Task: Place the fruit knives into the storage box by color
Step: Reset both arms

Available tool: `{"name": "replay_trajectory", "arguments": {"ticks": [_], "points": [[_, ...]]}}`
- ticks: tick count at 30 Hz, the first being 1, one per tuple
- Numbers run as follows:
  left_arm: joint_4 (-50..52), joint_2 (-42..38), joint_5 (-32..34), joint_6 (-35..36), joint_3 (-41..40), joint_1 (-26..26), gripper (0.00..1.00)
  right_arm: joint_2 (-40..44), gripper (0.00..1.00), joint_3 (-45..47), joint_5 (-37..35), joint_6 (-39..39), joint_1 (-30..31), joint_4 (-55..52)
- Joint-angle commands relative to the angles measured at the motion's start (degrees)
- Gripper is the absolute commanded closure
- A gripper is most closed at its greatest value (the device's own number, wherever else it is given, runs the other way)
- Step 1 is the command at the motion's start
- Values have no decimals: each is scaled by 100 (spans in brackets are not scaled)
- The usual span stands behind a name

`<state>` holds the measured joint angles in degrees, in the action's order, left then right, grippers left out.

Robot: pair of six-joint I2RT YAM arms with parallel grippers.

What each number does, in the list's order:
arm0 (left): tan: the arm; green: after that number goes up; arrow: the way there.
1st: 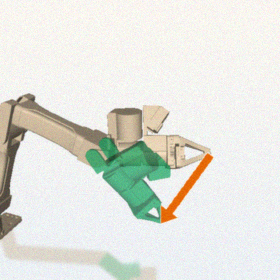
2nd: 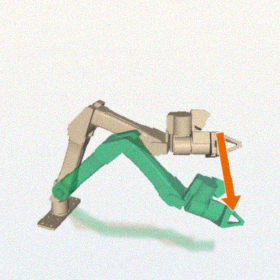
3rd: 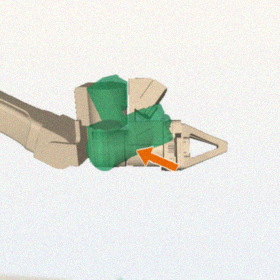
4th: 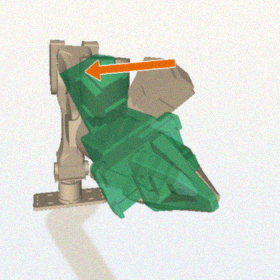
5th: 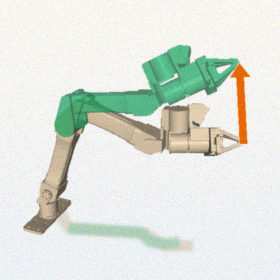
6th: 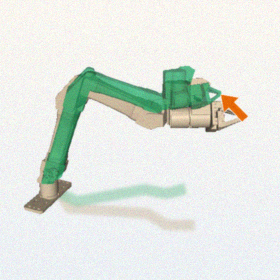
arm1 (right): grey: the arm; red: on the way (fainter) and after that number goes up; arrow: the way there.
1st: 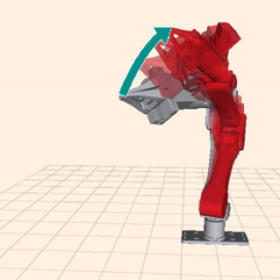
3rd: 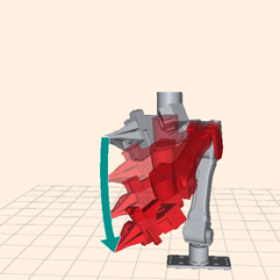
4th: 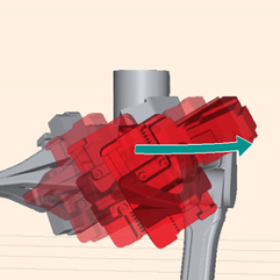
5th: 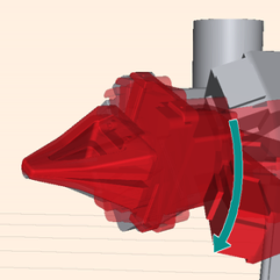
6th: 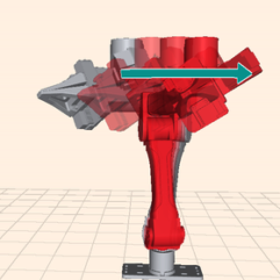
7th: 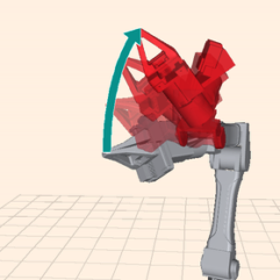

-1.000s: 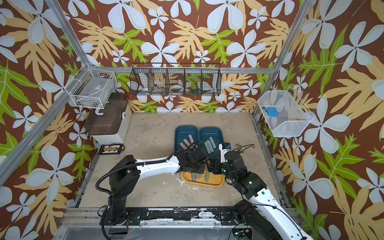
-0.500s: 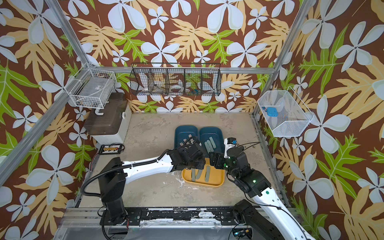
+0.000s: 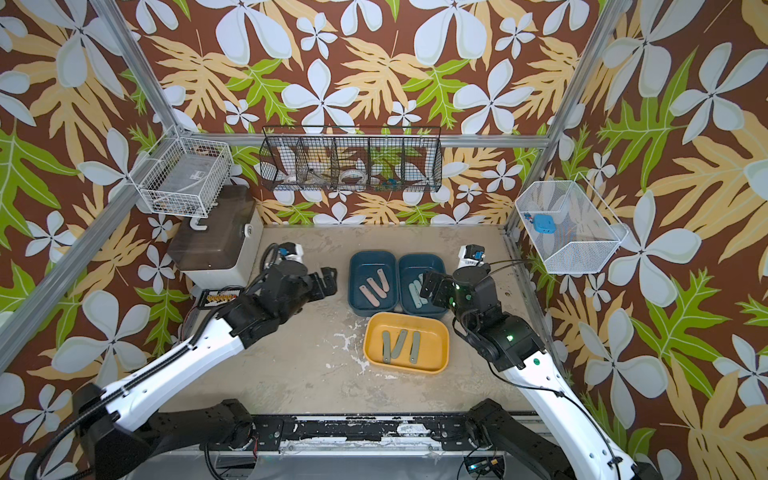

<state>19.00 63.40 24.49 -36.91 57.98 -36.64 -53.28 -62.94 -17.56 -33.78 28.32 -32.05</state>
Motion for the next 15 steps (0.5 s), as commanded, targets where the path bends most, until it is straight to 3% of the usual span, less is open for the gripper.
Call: {"name": "replay_trajectory", "arguments": {"ticks": [1,9,15], "points": [[-752,-616,957,790,-555,479,0,-159,0,-1,-813,478,-134,357],[-3437,-1570,1202,2370,-2722,1995,0,-422,0,1049,-914,1278,-1432,2191],[-4393,-1548,923,2676,-3540,2616,0,-788,0,1628,-707,1586,-2505,2914]]}}
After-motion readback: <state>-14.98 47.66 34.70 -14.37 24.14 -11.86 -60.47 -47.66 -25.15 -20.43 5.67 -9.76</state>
